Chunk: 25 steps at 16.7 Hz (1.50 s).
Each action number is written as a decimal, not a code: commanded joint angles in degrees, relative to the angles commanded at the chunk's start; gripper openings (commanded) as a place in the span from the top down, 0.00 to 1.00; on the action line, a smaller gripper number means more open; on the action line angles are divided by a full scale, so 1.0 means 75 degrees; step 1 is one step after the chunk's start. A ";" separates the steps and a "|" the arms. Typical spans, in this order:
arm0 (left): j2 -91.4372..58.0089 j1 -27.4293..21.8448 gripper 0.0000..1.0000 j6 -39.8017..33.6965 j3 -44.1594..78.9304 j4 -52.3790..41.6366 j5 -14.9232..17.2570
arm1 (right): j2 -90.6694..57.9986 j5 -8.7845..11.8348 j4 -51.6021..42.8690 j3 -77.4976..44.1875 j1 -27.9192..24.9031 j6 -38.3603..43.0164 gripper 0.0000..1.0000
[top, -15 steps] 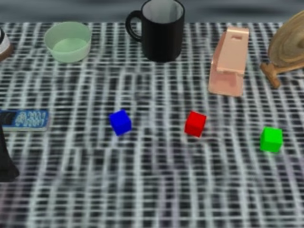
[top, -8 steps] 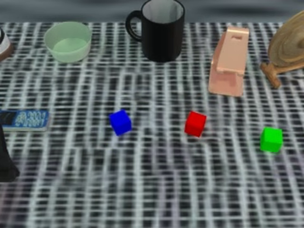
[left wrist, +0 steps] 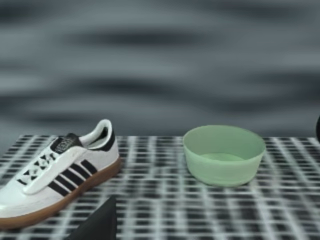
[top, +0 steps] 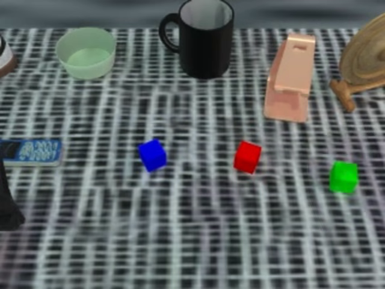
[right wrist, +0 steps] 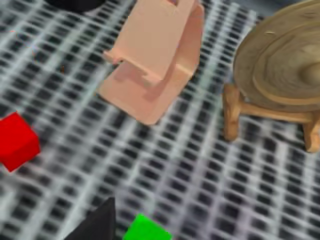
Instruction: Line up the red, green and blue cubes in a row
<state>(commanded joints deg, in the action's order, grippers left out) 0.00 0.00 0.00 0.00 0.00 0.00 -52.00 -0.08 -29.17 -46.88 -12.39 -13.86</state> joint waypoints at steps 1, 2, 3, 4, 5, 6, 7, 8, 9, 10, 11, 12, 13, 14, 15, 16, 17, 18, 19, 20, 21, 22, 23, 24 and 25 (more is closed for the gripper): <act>0.0000 0.0000 0.00 0.0000 0.0000 0.0000 0.0000 | -0.0949 0.0000 -0.0476 -0.0738 -0.0189 -0.0213 0.00; 0.0000 0.0000 0.00 0.0000 0.0000 0.0000 0.0000 | -0.1905 0.0002 -0.0955 -0.1470 -0.0380 -0.0427 0.00; 0.0000 0.0000 0.00 0.0000 0.0000 0.0000 0.0000 | -0.2853 0.0005 -0.1431 -0.2190 -0.0570 -0.0638 0.00; 0.0000 0.0000 0.00 0.0000 0.0000 0.0000 0.0000 | -0.3779 0.0010 -0.1902 -0.2895 -0.0757 -0.0847 0.00; 0.0000 0.0000 0.00 0.0000 0.0000 0.0000 0.0000 | -0.4668 0.0016 -0.2359 -0.3586 -0.0941 -0.1052 0.00; 0.0000 0.0000 0.00 0.0000 0.0000 0.0000 0.0000 | -0.5510 0.0021 -0.2800 -0.4257 -0.1119 -0.1251 0.00; 0.0000 0.0000 0.00 0.0000 0.0000 0.0000 0.0000 | -0.6300 0.0026 -0.3219 -0.4899 -0.1291 -0.1443 0.00; 0.0000 0.0000 0.00 0.0000 0.0000 0.0000 0.0000 | -0.7031 0.0029 -0.3615 -0.5508 -0.1455 -0.1627 0.00; 0.0000 0.0000 0.00 0.0000 0.0000 0.0000 0.0000 | -0.7704 0.0031 -0.3983 -0.6085 -0.1611 -0.1803 0.00; 0.0000 0.0000 0.00 0.0000 0.0000 0.0000 0.0000 | -0.8317 0.0031 -0.4321 -0.6635 -0.1758 -0.1968 0.00; 0.0000 0.0000 0.00 0.0000 0.0000 0.0000 0.0000 | -0.8871 0.0029 -0.4628 -0.7161 -0.1894 -0.2122 0.00; 0.0000 0.0000 0.00 0.0000 0.0000 0.0000 0.0000 | -0.9367 0.0024 -0.4901 -0.7658 -0.2019 -0.2264 0.00; 0.0000 0.0000 0.00 0.0000 0.0000 0.0000 0.0000 | -0.9807 0.0017 -0.5139 -0.8122 -0.2131 -0.2391 0.00; 0.0000 0.0000 0.00 0.0000 0.0000 0.0000 0.0000 | -1.0192 0.0007 -0.5341 -0.8536 -0.2228 -0.2503 0.00; 0.0000 0.0000 0.00 0.0000 0.0000 0.0000 0.0000 | -1.0515 -0.0002 -0.5502 -0.8876 -0.2308 -0.2595 0.00; 0.0000 0.0000 0.00 0.0000 0.0000 0.0000 0.0000 | -1.0777 -0.0011 -0.5627 -0.9143 -0.2372 -0.2668 0.00; 0.0000 0.0000 0.00 0.0000 0.0000 0.0000 0.0000 | -1.0970 -0.0019 -0.5715 -0.9333 -0.2418 -0.2722 0.00; 0.0000 0.0000 0.00 0.0000 0.0000 0.0000 0.0000 | -1.1087 -0.0024 -0.5766 -0.9445 -0.2446 -0.2753 0.00; 0.0000 0.0000 0.00 0.0000 0.0000 0.0000 0.0000 | -1.1128 -0.0026 -0.5783 -0.9484 -0.2456 -0.2765 0.00; 0.0000 0.0000 0.00 0.0000 0.0000 0.0000 0.0000 | -1.1128 -0.0026 -0.5783 -0.9484 -0.2456 -0.2765 0.00; 0.0000 0.0000 0.00 0.0000 0.0000 0.0000 0.0000 | -1.1128 -0.0026 -0.5783 -0.9484 -0.2456 -0.2765 0.00; 0.0000 0.0000 0.00 0.0000 0.0000 0.0000 0.0000 | -1.1128 -0.0026 -0.5783 -0.9484 -0.2456 -0.2765 0.00; 0.0000 0.0000 0.00 0.0000 0.0000 0.0000 0.0000 | -1.1116 -0.0023 -0.5768 -0.9466 -0.2416 -0.2756 0.00; 0.0000 0.0000 0.00 0.0000 0.0000 0.0000 0.0000 | -1.1123 -0.0024 -0.5743 -0.9441 -0.2421 -0.2760 0.00; 0.0000 0.0000 0.00 0.0000 0.0000 0.0000 0.0000 | -1.1151 -0.0025 -0.5641 -0.9350 -0.2432 -0.2768 0.00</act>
<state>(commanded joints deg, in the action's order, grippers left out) 0.00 0.00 0.00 0.00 0.00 0.00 -135.63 -0.27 -71.47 -117.01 -30.63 -34.62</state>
